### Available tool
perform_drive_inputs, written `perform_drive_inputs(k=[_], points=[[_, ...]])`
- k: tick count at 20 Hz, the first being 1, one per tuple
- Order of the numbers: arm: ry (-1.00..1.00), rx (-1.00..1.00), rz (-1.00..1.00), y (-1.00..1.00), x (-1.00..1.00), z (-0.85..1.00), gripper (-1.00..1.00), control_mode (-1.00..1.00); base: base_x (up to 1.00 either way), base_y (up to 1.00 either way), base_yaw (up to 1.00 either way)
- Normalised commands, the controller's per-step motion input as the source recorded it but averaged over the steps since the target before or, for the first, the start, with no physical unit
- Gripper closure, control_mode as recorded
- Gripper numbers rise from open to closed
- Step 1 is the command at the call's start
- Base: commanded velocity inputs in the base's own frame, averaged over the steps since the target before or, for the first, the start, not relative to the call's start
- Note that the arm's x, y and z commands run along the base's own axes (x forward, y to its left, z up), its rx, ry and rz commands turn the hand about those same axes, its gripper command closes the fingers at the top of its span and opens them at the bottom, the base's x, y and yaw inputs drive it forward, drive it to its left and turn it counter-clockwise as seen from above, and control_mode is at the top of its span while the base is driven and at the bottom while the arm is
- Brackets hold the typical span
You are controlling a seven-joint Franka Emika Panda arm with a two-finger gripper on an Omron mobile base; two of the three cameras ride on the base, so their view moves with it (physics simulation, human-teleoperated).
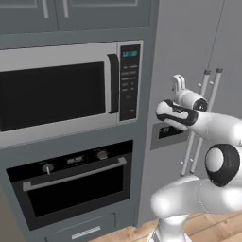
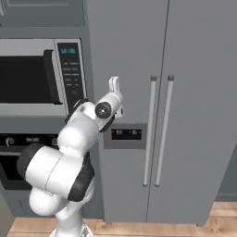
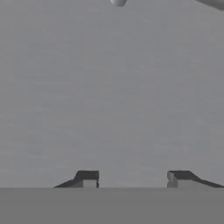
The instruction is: The ice cube tray has been filled with water. Take the tray and place it in the freezer to make ice. Close the freezer door after placing the tray.
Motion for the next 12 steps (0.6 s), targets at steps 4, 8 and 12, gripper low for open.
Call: perform_drive_inputs(k=[4,8,12], points=[[0.0,0.1,0.31,-0.02,0.66,0.02,-1.0,-1.0,0.0,0.0,0.0],[0.0,0.01,0.2,0.0,0.15,0.0,-1.0,-1.0,0.0,0.0,0.0],[-0.01,0.0,0.02,0.0,-0.27,0.2,-1.0,-1.0,0.0,0.0,0.0]])
